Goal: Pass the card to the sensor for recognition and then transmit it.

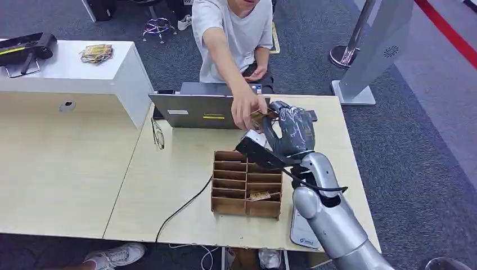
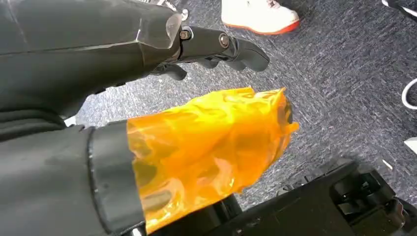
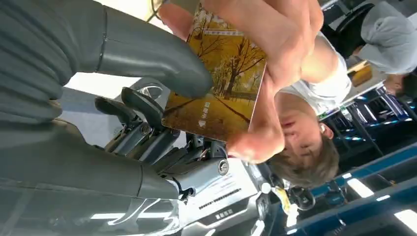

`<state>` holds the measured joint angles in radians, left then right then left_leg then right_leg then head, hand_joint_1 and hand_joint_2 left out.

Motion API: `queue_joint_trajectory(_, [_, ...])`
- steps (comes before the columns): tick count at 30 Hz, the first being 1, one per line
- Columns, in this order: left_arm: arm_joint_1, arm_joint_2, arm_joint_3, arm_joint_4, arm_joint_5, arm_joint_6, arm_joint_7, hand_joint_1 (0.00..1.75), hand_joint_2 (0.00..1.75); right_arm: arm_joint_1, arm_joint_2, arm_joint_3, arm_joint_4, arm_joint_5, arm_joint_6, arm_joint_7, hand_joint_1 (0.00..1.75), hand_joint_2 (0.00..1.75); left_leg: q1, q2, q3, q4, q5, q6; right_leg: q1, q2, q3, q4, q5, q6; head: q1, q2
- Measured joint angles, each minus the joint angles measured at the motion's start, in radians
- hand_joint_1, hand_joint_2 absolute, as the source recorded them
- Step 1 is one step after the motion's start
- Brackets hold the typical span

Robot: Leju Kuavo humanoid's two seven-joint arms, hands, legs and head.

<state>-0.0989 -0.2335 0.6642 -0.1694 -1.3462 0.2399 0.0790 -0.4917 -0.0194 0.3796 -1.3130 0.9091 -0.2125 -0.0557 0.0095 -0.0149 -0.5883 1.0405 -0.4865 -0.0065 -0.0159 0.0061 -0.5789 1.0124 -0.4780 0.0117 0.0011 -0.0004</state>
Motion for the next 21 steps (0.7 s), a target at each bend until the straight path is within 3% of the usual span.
queue_joint_trajectory(1, [0.000,0.000,0.000,0.000,0.000,0.000,0.000,0.00,0.00,-0.005,0.002,0.002,0.001,0.001,0.005,0.000,1.75,1.75,0.000,0.000,0.000,0.000,0.000,0.000,0.000,0.000,0.000,0.000,0.000,0.000,0.000,0.000])
queue_joint_trajectory(2, [-0.001,0.000,0.000,0.000,0.000,-0.001,0.000,0.00,0.00,-0.009,0.003,0.003,0.001,0.002,0.008,0.001,0.38,1.75,0.000,0.000,0.000,0.000,0.000,0.000,0.000,0.000,0.000,0.000,0.000,0.000,0.000,0.000])
queue_joint_trajectory(3, [-0.001,0.000,0.000,0.000,0.000,-0.001,0.000,0.00,0.00,-0.012,0.005,0.004,0.002,0.002,0.009,0.002,0.38,1.75,0.000,0.000,0.000,0.000,0.000,0.000,0.000,0.000,0.000,0.000,0.000,0.000,0.000,0.000])
queue_joint_trajectory(4, [-0.002,0.000,0.000,0.000,0.000,-0.003,0.000,0.00,0.00,-0.015,0.005,0.006,0.002,0.003,0.011,0.002,0.00,1.75,0.000,0.000,0.000,0.000,0.000,0.000,0.000,0.000,0.000,0.000,0.000,0.000,0.000,0.000])
queue_joint_trajectory(21, [-0.001,0.000,0.000,-0.004,0.006,0.003,0.021,0.00,0.00,0.016,0.008,0.048,-0.065,0.002,-0.015,-0.013,0.00,1.75,0.000,0.000,0.000,0.000,0.000,0.000,0.000,0.000,0.000,0.000,0.000,0.000,0.000,0.000])
